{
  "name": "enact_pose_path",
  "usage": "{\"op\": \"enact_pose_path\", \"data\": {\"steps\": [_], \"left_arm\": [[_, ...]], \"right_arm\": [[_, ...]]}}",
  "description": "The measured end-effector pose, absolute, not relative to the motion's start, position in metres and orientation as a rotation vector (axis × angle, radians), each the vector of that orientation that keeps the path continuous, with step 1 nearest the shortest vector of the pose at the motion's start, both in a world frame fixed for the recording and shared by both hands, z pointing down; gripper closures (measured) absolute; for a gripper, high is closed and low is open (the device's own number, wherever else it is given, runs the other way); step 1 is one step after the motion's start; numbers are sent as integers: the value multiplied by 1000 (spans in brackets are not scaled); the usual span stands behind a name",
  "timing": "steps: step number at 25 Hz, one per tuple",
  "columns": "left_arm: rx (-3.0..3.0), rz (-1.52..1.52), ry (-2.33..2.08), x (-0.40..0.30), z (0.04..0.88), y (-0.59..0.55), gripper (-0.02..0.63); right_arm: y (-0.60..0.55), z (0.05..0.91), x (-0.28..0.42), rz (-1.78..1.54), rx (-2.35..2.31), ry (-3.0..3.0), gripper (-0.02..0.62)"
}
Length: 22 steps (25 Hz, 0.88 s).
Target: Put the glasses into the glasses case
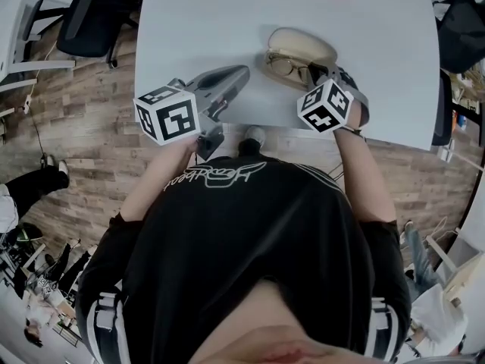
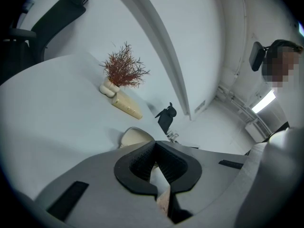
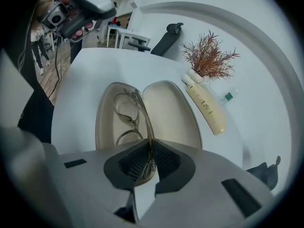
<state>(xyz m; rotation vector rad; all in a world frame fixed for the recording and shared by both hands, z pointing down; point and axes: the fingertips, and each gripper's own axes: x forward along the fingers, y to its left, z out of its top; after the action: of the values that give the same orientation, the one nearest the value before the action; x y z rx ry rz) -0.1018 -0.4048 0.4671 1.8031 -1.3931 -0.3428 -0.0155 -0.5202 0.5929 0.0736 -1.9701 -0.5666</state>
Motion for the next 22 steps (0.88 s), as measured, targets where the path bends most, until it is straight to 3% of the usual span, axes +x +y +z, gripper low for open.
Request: {"op": "enact_pose_path", "data": {"steps": [13,22], "left_arm": [[1770,-377,-1423,-111,470,-389,600],[1774,-343,-1478,-114,472,-367,600]], "right_arm": [[-516,593,-16,-538,57,-1956,565],[-526,566,-22,-524,124,-2045,509]]}}
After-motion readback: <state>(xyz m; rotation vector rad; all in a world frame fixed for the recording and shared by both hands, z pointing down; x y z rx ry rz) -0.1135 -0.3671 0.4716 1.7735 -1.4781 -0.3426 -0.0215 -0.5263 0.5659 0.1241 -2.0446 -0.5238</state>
